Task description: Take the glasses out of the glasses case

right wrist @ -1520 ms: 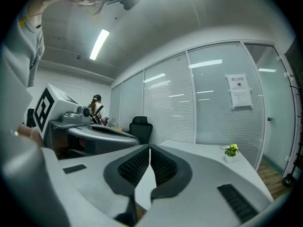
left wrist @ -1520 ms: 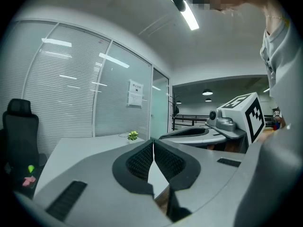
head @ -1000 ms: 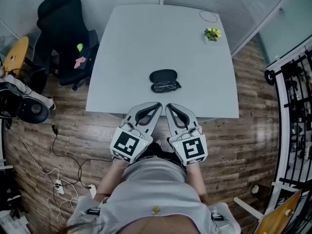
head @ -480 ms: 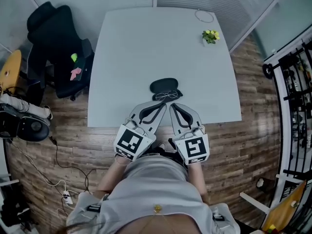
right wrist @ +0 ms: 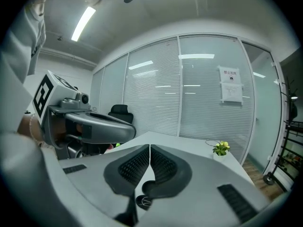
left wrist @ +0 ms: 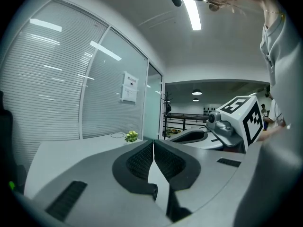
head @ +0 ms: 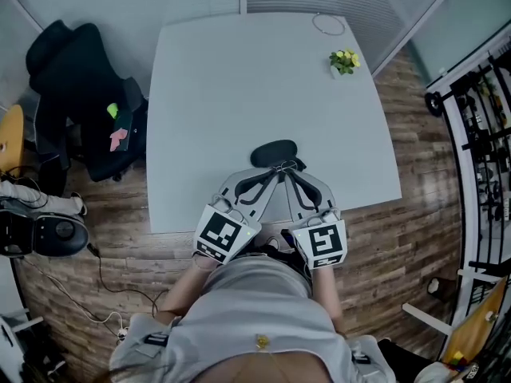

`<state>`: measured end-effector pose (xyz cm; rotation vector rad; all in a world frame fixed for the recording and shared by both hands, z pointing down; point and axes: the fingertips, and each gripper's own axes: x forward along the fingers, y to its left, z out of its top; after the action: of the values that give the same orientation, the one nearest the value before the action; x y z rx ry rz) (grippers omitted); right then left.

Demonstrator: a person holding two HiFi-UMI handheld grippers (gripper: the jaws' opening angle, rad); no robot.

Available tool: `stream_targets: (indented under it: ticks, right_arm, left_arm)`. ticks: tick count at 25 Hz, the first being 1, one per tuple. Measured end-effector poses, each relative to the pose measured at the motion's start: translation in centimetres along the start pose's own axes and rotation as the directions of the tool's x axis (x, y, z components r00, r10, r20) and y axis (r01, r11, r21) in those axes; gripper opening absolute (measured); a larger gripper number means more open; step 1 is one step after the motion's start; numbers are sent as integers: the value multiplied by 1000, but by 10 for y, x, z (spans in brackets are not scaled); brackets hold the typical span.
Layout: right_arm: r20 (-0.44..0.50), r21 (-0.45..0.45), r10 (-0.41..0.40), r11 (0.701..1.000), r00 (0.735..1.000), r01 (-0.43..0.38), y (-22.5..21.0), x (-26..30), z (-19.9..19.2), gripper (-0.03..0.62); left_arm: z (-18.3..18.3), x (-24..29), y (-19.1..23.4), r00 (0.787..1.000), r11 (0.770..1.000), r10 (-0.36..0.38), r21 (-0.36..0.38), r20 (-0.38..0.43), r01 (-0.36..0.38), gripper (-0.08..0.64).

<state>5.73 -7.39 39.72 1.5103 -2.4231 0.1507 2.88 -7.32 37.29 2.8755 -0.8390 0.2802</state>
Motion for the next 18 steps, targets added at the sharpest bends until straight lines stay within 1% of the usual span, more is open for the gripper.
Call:
stream_targets:
  ticks: [7, 11, 14, 18]
  right_arm:
    - [-48, -4, -60, 998, 997, 60, -8, 23, -17, 18]
    - [-94, -1, -76, 997, 993, 76, -14, 33, -33, 20]
    - [-130, -4, -71, 997, 989, 71, -18, 39, -45, 20]
    - [-198, -18, -39, 999, 979, 36, -22, 44, -64, 20]
  left_arm:
    - [-9, 3, 22, 999, 999, -44, -2, -17, 44, 29]
    - [-15, 6, 30, 998, 998, -57, -5, -32, 57, 29]
    - [-19, 8, 34, 997, 998, -55, -13, -46, 54, 30]
    - [-25, 13, 37, 997, 999, -33, -32, -65, 31, 30]
